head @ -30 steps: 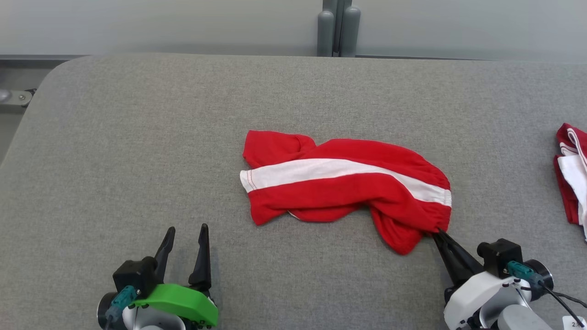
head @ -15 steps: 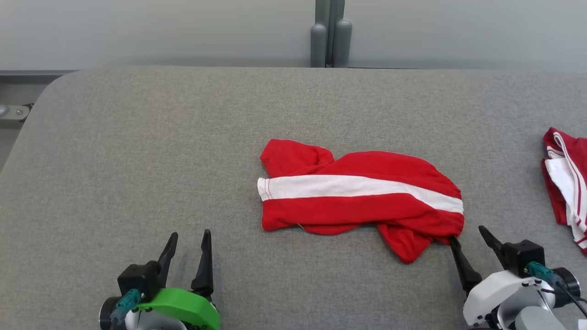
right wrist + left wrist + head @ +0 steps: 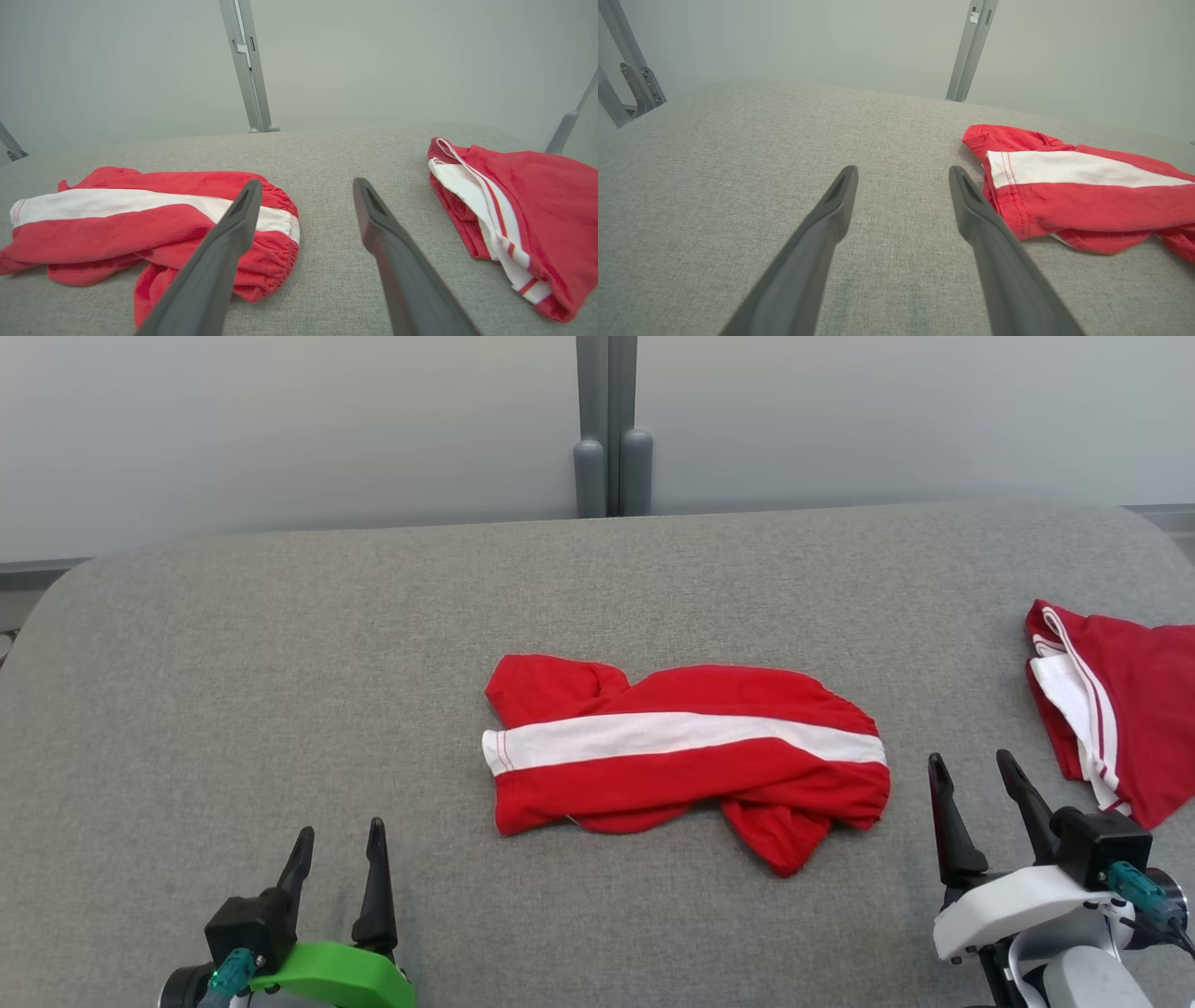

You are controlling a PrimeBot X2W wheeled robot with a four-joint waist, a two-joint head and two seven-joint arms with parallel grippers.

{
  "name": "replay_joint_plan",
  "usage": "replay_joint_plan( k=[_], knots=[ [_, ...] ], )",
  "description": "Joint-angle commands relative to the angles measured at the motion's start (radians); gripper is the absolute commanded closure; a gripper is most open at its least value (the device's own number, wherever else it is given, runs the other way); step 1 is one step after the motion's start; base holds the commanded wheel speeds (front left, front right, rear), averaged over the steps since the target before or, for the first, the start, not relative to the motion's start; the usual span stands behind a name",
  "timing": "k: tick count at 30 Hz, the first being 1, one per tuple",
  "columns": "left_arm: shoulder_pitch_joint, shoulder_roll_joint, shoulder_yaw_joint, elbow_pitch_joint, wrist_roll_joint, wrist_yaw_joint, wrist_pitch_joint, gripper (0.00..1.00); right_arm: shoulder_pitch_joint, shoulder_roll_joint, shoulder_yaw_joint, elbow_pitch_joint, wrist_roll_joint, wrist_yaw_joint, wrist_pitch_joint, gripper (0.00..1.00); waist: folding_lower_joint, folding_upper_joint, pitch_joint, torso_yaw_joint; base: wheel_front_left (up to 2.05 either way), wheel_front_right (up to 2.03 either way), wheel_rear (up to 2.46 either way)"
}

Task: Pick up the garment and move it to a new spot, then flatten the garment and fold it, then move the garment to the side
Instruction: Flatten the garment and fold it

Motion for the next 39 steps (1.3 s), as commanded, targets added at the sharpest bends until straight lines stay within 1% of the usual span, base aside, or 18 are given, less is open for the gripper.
replay_joint_plan(
  k=[1, 9, 15, 24, 29, 30, 35, 39],
  knots=[
    [0.013, 0.003, 0.008, -0.007, 0.013, 0.006, 0.000, 0.00, 0.014, 0.006, -0.003, -0.008, -0.006, -0.001, -0.003, 0.00, 0.0000, 0.0000, -0.017, -0.020, 0.00, 0.00, 0.00],
    [0.046, 0.003, 0.017, -0.020, 0.044, 0.006, 0.000, 0.00, 0.037, 0.037, -0.014, -0.022, -0.017, -0.001, -0.003, 0.00, 0.0000, 0.0000, -0.044, -0.048, 0.00, 0.00, 0.00],
    [0.068, 0.003, 0.017, -0.033, 0.075, -0.012, 0.000, 0.00, 0.057, 0.050, -0.015, -0.026, -0.015, -0.001, -0.003, 0.00, 0.0000, 0.0000, -0.057, -0.060, 0.00, 0.00, 0.00],
    [0.069, 0.003, 0.012, -0.041, 0.077, -0.023, 0.000, 0.00, 0.066, 0.059, -0.002, -0.010, -0.008, -0.001, -0.003, 0.00, 0.0000, 0.0000, -0.046, -0.064, 0.00, 0.00, 0.00],
    [0.032, 0.003, -0.005, -0.025, 0.051, -0.033, 0.000, 0.00, 0.038, 0.058, 0.018, 0.025, 0.007, -0.001, -0.003, 0.00, 0.0000, 0.0000, -0.025, -0.061, 0.00, 0.00, 0.00],
    [0.020, 0.003, -0.013, -0.016, 0.030, -0.040, 0.000, 0.00, 0.024, 0.057, 0.019, 0.032, 0.010, -0.001, -0.003, 0.00, 0.0000, 0.0000, -0.016, -0.060, 0.00, 0.00, 0.00],
    [-0.074, 0.003, -0.052, 0.037, -0.005, -0.067, 0.000, 0.00, -0.040, 0.058, 0.026, 0.052, 0.019, -0.001, -0.003, 0.00, 0.0000, 0.0000, 0.050, -0.061, 0.00, 0.00, 0.00],
    [-0.157, 0.003, -0.074, 0.084, -0.043, -0.077, 0.000, 0.00, -0.099, 0.058, 0.041, 0.067, 0.018, -0.001, -0.003, 0.00, 0.0000, 0.0000, 0.105, -0.066, 0.00, 0.00, 0.00]
  ],
)
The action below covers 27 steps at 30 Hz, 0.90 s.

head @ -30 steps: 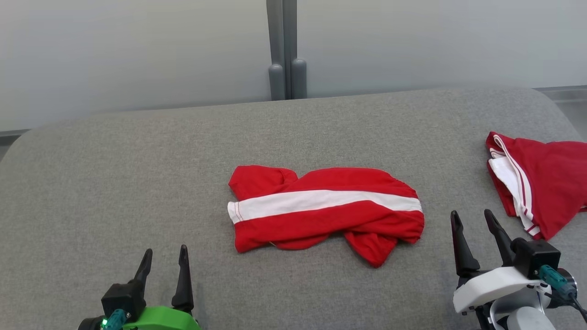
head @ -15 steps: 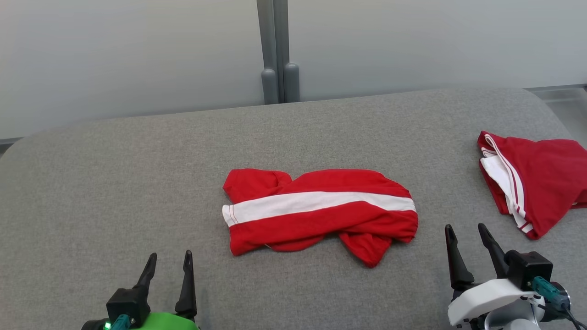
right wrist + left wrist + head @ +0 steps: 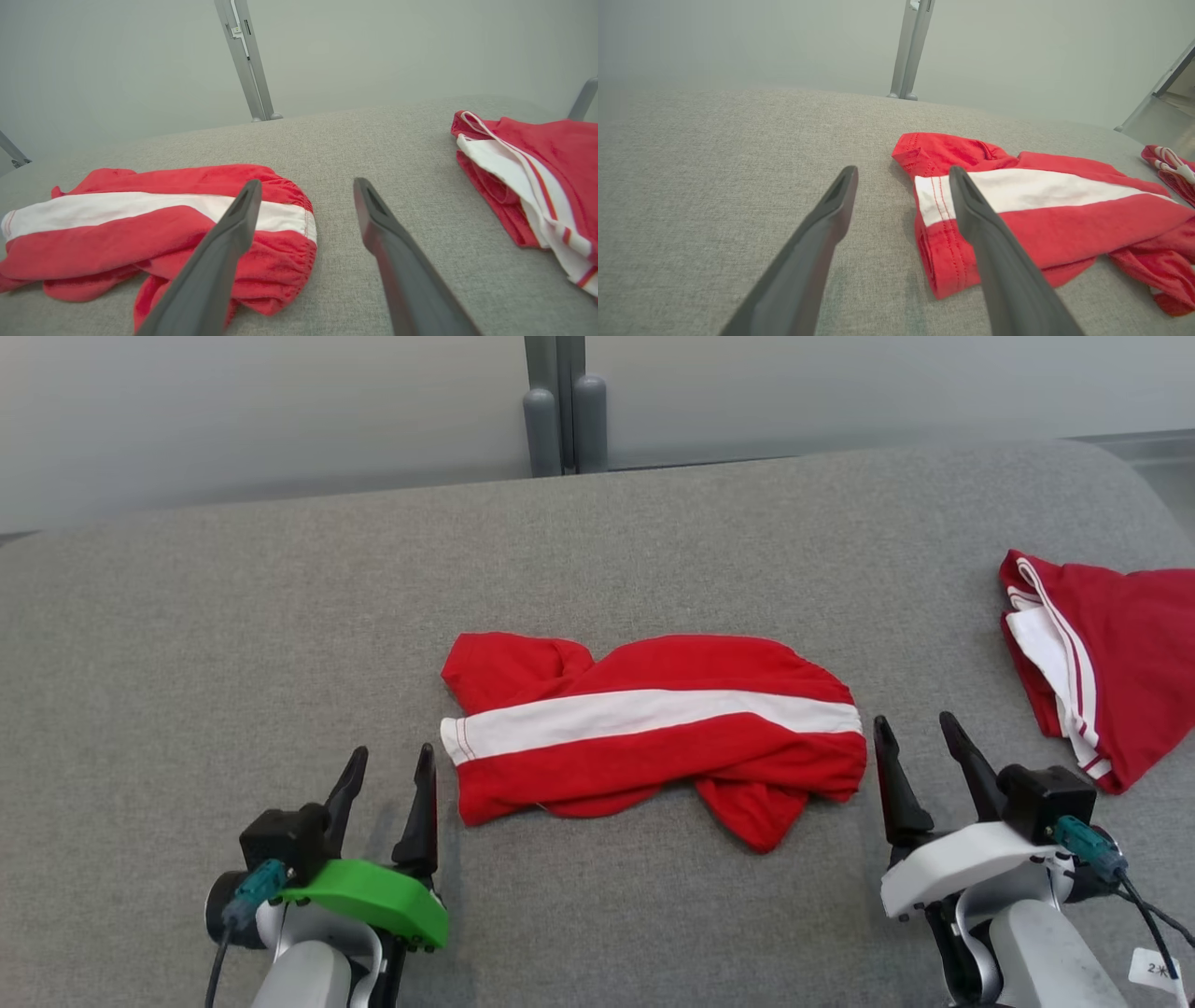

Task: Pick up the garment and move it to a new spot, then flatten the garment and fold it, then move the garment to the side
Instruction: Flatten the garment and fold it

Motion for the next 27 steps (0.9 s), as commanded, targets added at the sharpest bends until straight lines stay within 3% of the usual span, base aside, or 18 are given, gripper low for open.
replay_joint_plan(
  k=[1, 7, 13, 27],
  knots=[
    [-0.035, 0.004, -0.011, 0.024, -0.025, -0.005, 0.000, 0.00, -0.026, 0.000, 0.005, 0.003, 0.000, -0.001, -0.003, 0.00, 0.0000, 0.0000, 0.057, -0.006, 0.00, 0.00, 0.00],
    [-0.108, 0.003, -0.076, 0.073, -0.174, -0.008, 0.000, 0.00, -0.064, 0.003, 0.022, 0.006, 0.006, -0.001, -0.003, 0.00, 0.0000, 0.0000, 0.099, -0.023, 0.00, 0.00, 0.00],
    [-0.128, 0.051, -0.163, 0.073, -0.292, -0.008, 0.000, 0.00, -0.064, 0.004, 0.015, 0.001, -0.005, -0.001, -0.003, 0.00, 0.0000, 0.0000, 0.111, -0.034, 0.00, 0.00, 0.00],
    [-0.160, 0.097, -0.218, 0.078, -0.425, -0.008, 0.000, 0.00, -0.092, 0.007, 0.022, 0.026, 0.064, -0.001, -0.003, 0.00, 0.0000, 0.0000, 0.149, -0.053, 0.00, 0.00, 0.00]
  ],
)
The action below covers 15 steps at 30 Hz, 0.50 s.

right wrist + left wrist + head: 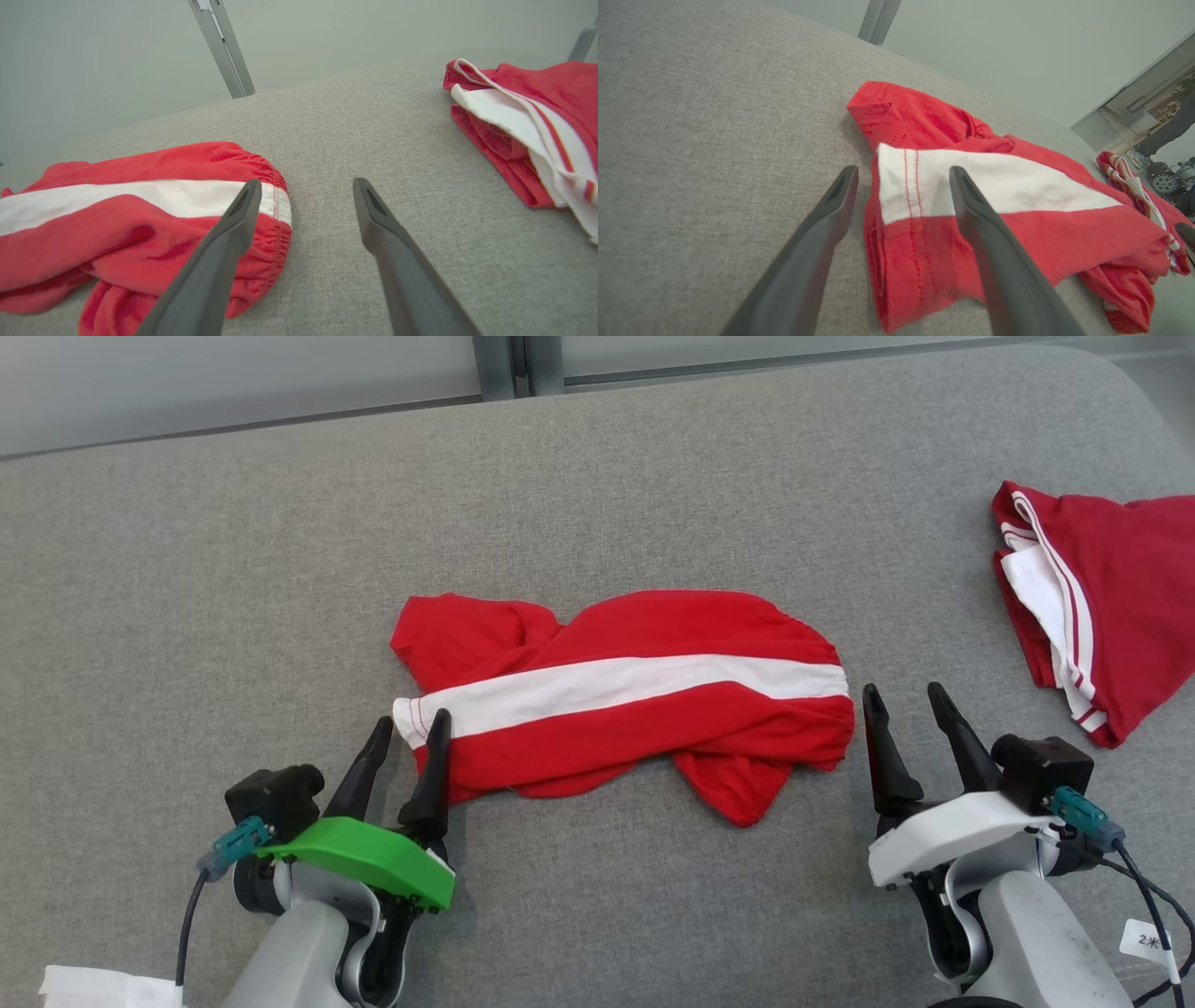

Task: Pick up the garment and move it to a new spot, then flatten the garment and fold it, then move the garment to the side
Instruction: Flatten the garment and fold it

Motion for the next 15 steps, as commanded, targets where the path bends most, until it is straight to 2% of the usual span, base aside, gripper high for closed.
replay_joint_plan(
  k=[1, 4, 5, 6, 7, 8, 9, 12, 15],
  knots=[
    [-0.016, 0.012, -0.008, -0.007, -0.015, -0.003, 0.000, 0.00, -0.014, -0.001, 0.008, 0.005, 0.016, 0.000, -0.003, 0.00, 0.0000, 0.0000, 0.006, -0.003, 0.00, 0.00, 0.00],
    [-0.014, 0.020, -0.018, -0.012, -0.035, -0.003, 0.000, 0.00, -0.022, -0.001, 0.014, 0.006, 0.026, -0.001, -0.003, 0.00, 0.0000, 0.0000, 0.011, -0.005, 0.00, 0.00, 0.00],
    [-0.013, 0.021, -0.021, -0.013, -0.039, -0.003, 0.000, 0.07, -0.022, -0.001, 0.015, 0.007, 0.029, -0.001, -0.003, 0.00, 0.0000, 0.0000, 0.012, -0.005, 0.00, 0.00, 0.00],
    [-0.013, 0.021, -0.021, -0.013, -0.039, -0.003, 0.000, 0.07, -0.022, -0.001, 0.015, 0.007, 0.029, -0.001, -0.003, 0.00, 0.0000, 0.0000, 0.012, -0.005, 0.00, 0.00, 0.00],
    [-0.013, 0.023, -0.024, -0.016, -0.044, -0.003, 0.000, 0.27, -0.022, -0.001, 0.017, 0.009, 0.033, -0.001, -0.003, 0.00, 0.0000, 0.0000, 0.013, -0.005, 0.00, 0.00, 0.00],
    [-0.013, 0.026, -0.026, -0.018, -0.045, -0.003, 0.000, 0.68, -0.022, 0.000, 0.019, 0.012, 0.038, -0.001, -0.003, 0.00, 0.0000, 0.0000, 0.014, -0.004, 0.00, 0.00, 0.00],
    [-0.014, 0.030, -0.029, -0.021, -0.042, -0.003, 0.000, 1.00, -0.023, 0.000, 0.021, 0.013, 0.041, -0.001, -0.003, 0.00, 0.0000, 0.0000, 0.015, -0.004, 0.00, 0.00, 0.00],
    [-0.023, 0.045, -0.039, -0.018, 0.019, -0.003, 0.000, 1.00, -0.026, 0.000, 0.033, 0.013, 0.054, -0.001, -0.003, 0.00, 0.0000, 0.0000, 0.019, -0.001, 0.00, 0.00, 0.00],
    [-0.020, 0.040, 0.017, -0.010, 0.065, -0.003, 0.000, 1.00, -0.029, -0.001, 0.048, 0.016, 0.090, -0.001, -0.003, 0.00, 0.0000, 0.0000, 0.022, 0.005, 0.00, 0.00, 0.00]
  ],
)
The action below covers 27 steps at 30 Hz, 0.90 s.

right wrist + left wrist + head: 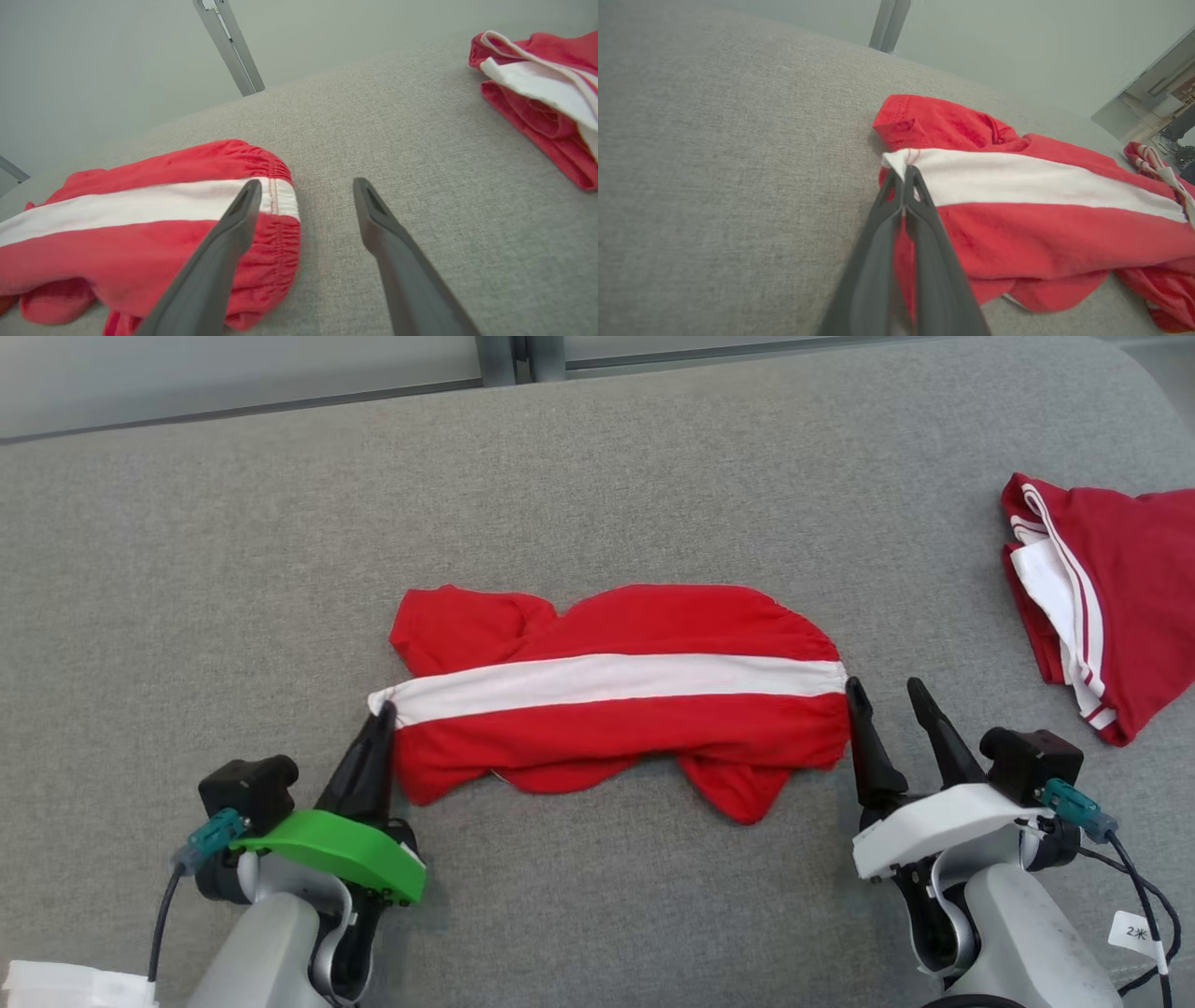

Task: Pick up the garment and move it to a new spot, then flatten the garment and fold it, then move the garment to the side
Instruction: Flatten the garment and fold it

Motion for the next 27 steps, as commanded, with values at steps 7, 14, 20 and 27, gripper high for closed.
replay_joint_plan(
  k=[7, 14, 20, 27],
  knots=[
    [0.018, -0.014, 0.074, 0.016, 0.104, -0.003, 0.000, 1.00, -0.020, -0.010, 0.062, 0.014, 0.118, 0.000, -0.003, 0.00, 0.0000, 0.0000, 0.009, 0.016, 0.00, 0.00, 0.00],
    [0.018, -0.020, 0.074, 0.018, 0.133, -0.003, 0.000, 1.00, -0.038, -0.034, 0.106, 0.006, 0.227, 0.000, -0.003, 0.00, 0.0000, 0.0000, 0.015, 0.029, 0.00, 0.00, 0.00],
    [0.025, -0.025, 0.074, 0.021, 0.142, -0.003, 0.000, 1.00, -0.050, -0.058, 0.144, 0.026, 0.297, 0.000, -0.003, 0.00, 0.0000, 0.0000, 0.011, 0.035, 0.00, 0.00, 0.00],
    [0.030, -0.025, 0.081, 0.022, 0.155, -0.003, 0.000, 1.00, -0.084, -0.099, 0.200, 0.054, 0.393, 0.000, -0.003, 0.12, 0.0000, 0.0000, 0.006, 0.040, 0.00, 0.00, 0.00]
  ],
)
